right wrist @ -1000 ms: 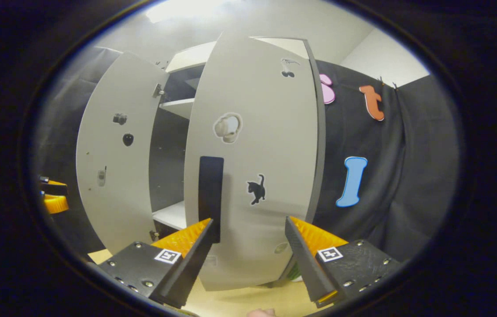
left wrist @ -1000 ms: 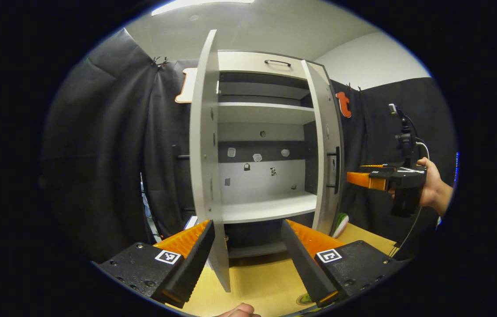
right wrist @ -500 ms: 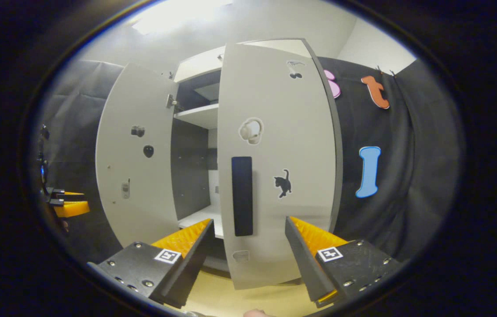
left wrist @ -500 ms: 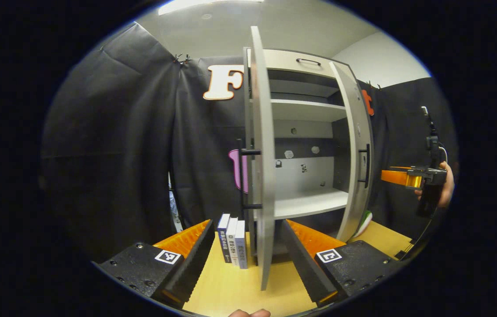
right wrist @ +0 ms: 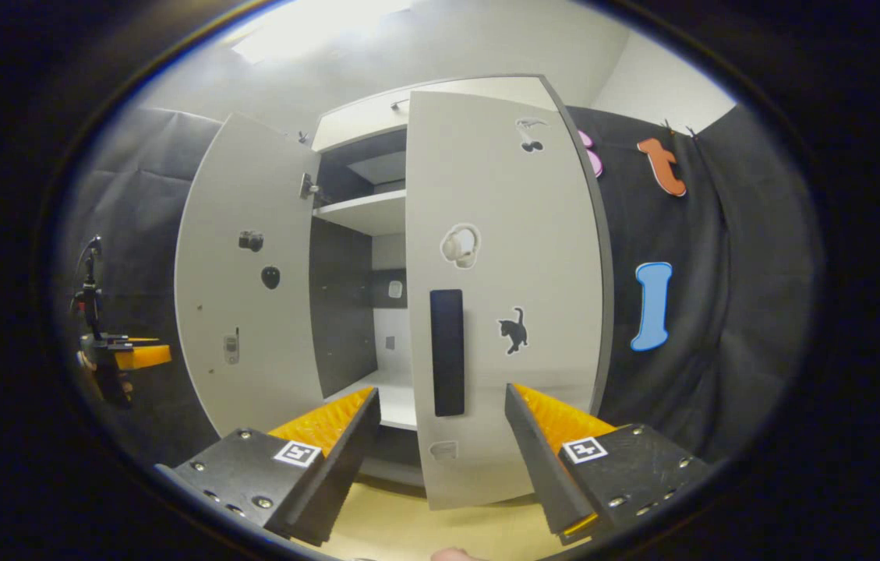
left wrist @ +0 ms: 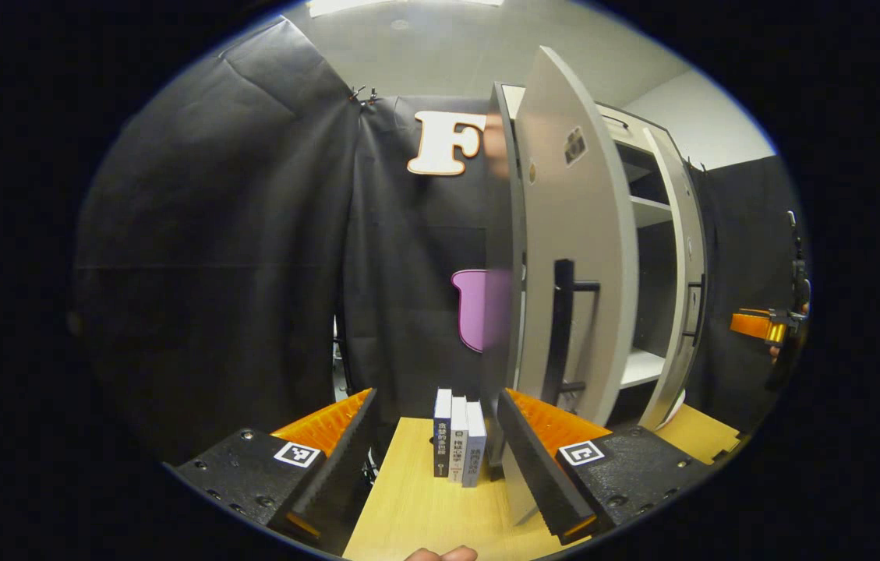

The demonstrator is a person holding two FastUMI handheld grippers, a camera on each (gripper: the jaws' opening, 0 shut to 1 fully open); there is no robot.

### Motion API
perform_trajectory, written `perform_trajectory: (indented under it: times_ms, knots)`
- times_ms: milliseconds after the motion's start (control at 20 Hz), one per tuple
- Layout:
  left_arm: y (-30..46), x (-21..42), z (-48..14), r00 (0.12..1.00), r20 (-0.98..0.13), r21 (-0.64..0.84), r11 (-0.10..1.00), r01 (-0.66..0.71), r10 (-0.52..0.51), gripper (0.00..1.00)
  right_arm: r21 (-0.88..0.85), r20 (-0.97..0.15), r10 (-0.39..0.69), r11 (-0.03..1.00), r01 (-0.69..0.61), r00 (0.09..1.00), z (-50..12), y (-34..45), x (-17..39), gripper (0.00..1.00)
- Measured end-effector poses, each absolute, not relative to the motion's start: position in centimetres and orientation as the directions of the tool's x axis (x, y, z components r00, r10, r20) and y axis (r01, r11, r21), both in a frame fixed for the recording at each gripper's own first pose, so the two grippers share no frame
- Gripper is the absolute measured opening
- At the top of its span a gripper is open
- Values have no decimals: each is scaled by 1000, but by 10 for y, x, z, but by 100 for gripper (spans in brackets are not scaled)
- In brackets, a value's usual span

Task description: Grasp the bottle in the cabinet with the left hand and place it on the coaster, then close the right door with the right hand and the left door with the left hand.

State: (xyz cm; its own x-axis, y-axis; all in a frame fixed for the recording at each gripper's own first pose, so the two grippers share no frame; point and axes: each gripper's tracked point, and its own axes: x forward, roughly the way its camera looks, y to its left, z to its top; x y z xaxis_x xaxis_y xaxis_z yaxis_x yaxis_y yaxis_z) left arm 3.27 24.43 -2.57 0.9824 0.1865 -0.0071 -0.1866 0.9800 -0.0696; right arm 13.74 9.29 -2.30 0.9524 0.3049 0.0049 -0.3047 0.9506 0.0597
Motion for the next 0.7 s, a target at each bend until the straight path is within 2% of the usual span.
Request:
perform_trajectory:
  times_ms: [50, 500, 550, 650, 700]
  knots:
    - [249, 39, -22, 984, 0, -73, 981, -178, 179, 95, 52, 6, 291, 955, -291, 957, -21, 89, 134, 98]
    - [259, 88, -10, 997, 7, -105, 992, -70, 71, 96, 52, 0, 163, 985, -163, 987, -16, 64, 101, 96]
    - [253, 92, -8, 999, 8, -102, 993, -51, 52, 100, 44, 0, 154, 987, -153, 988, -17, 61, 95, 97]
    - [232, 99, 1, 999, 30, -124, 992, 19, -15, 94, 31, 1, 132, 991, -132, 991, -18, 55, 85, 96]
    - [220, 102, 4, 998, 33, -136, 989, 54, -50, 96, 29, -1, 121, 992, -121, 993, -18, 52, 81, 97]
